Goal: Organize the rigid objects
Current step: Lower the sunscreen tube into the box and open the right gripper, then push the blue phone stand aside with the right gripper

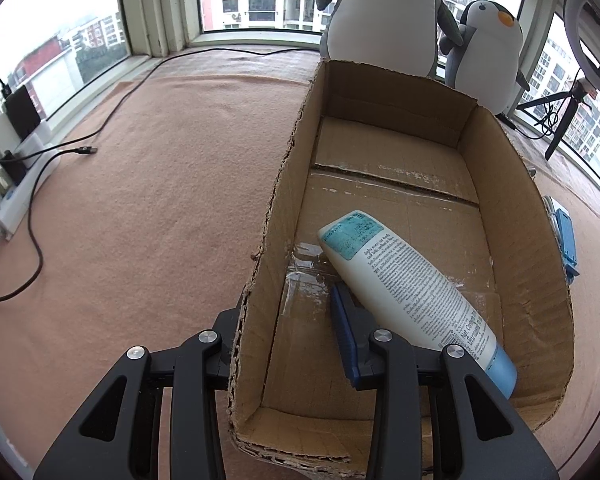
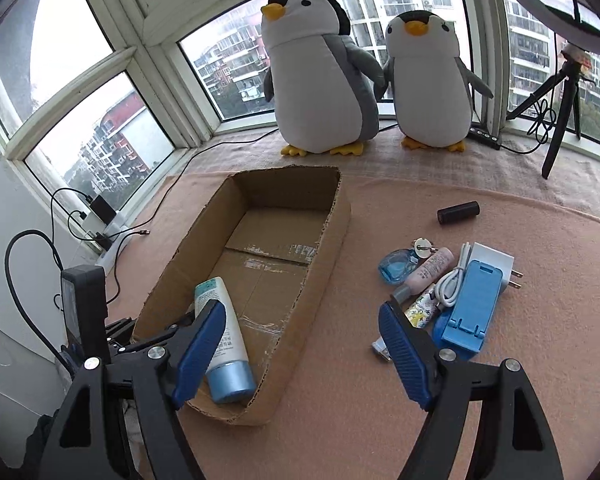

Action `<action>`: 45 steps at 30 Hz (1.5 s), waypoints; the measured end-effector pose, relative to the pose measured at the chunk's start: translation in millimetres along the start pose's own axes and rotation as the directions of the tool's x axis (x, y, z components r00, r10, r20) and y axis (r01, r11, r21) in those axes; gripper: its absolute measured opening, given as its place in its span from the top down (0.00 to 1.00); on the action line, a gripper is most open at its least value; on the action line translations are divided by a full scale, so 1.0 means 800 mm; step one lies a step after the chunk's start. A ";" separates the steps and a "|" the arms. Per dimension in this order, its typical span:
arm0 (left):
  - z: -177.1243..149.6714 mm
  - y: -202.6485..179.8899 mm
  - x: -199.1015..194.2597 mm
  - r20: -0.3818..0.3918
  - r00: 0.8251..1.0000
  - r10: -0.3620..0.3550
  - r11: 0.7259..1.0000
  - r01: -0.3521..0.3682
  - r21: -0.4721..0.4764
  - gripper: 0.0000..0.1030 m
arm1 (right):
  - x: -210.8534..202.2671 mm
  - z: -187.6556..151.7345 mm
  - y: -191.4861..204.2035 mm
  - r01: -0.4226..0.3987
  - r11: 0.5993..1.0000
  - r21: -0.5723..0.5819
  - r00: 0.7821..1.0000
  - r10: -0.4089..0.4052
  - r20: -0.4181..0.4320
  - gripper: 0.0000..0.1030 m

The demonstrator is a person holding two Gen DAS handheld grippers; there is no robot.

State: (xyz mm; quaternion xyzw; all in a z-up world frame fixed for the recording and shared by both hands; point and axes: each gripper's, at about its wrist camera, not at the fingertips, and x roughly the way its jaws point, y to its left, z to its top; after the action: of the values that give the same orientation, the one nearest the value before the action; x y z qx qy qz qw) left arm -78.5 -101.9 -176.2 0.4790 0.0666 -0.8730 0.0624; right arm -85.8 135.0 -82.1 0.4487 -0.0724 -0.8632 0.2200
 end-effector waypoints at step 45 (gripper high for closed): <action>-0.002 0.000 -0.002 -0.001 1.000 0.018 1.000 -0.018 0.007 0.66 | 0.037 -0.022 -0.229 0.118 0.933 0.339 0.986 -0.069 -0.155 0.77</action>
State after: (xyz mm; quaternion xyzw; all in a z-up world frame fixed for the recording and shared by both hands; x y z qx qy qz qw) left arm -76.5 -101.3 -175.6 0.4801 0.0593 -0.8725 0.0685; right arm -144.3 286.3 -173.3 0.5428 -0.1862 -0.8127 0.1006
